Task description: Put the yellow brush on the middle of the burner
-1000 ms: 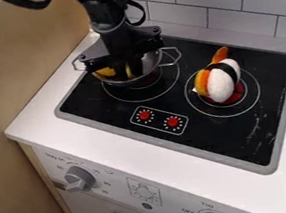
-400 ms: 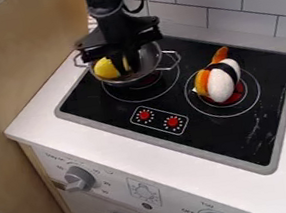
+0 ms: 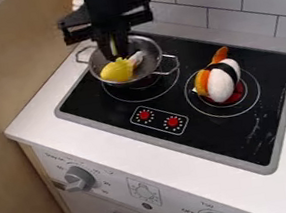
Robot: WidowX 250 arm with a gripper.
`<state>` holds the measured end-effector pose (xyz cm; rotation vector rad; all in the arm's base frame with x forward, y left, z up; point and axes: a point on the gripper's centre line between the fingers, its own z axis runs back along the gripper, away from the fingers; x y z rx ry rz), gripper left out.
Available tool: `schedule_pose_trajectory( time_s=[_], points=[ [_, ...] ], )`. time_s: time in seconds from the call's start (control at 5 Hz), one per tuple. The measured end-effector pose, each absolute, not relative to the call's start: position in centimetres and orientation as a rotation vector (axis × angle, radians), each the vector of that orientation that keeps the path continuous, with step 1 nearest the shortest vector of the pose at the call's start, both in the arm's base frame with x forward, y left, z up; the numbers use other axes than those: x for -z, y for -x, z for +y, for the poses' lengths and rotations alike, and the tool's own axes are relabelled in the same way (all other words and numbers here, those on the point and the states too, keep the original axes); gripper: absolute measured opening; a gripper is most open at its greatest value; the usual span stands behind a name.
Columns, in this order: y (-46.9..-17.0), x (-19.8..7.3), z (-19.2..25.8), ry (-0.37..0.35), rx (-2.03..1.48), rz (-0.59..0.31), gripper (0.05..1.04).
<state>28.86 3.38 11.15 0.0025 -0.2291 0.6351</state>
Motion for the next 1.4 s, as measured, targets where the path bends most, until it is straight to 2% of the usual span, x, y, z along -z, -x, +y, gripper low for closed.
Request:
schedule_pose_trajectory(
  time_s=[0.2, 0.6, 1.0, 1.4],
  points=[
    [-27.6, -13.0, 1.7, -0.019, -0.652, -0.232, 0.078],
    [-24.1, -13.5, -2.4, -0.002, -0.655, -0.194, 0.078],
    [-21.1, -10.6, -7.4, 0.018, -0.657, -0.209, 0.078],
    [-21.1, -7.4, -9.6, 0.031, -0.653, -0.245, 0.078]
  ],
)
